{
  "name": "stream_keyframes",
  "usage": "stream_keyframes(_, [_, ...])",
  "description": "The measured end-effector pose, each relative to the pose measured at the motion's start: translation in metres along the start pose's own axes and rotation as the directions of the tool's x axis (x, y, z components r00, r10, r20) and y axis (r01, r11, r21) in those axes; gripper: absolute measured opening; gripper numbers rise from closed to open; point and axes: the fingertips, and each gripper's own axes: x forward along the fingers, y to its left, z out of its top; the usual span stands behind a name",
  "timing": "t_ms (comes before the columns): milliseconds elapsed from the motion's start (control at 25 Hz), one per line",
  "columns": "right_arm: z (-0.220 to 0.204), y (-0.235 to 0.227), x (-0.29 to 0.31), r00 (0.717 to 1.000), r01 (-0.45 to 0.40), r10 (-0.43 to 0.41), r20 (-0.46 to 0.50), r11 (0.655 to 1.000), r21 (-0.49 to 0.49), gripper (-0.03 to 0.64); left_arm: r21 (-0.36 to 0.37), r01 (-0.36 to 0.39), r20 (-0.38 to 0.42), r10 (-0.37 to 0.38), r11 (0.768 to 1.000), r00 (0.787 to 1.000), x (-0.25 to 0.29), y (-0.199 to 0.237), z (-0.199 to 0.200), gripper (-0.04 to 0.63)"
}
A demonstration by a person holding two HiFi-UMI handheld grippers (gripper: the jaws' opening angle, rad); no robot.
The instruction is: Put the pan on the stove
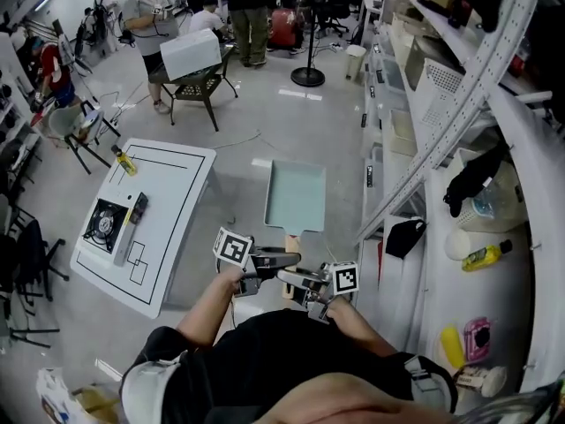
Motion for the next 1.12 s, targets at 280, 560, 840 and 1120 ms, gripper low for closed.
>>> stream_keyframes(280, [0.03,-0.016,-0.008,1.0,-0.014,0.014,-0.003,0.999,0.05,0.158,0.061,-0.063,0.008,0.063,0.996,0.998,0.009,0.023,0.032,0.21])
stream_keyframes(560, [0.051,-0.027,0.002,1.0,-0.03,0.03,0.007,0.999,0.018,0.16,0.061,-0.072,0.013,0.071,0.996,0.997,0.002,0.035,0.052,0.21])
stream_keyframes(840, [0.072,-0.046,0.011,1.0,-0.009,0.009,0.017,1.0,0.006,0.16,0.023,-0.02,0.019,0.02,1.0,1.0,-0.003,0.051,0.072,0.21])
stream_keyframes(1120, [0.099,-0.067,0.03,0.999,0.015,-0.016,0.041,1.0,0.023,0.16,-0.003,0.022,0.011,-0.022,1.0,1.0,-0.015,0.067,0.101,0.21])
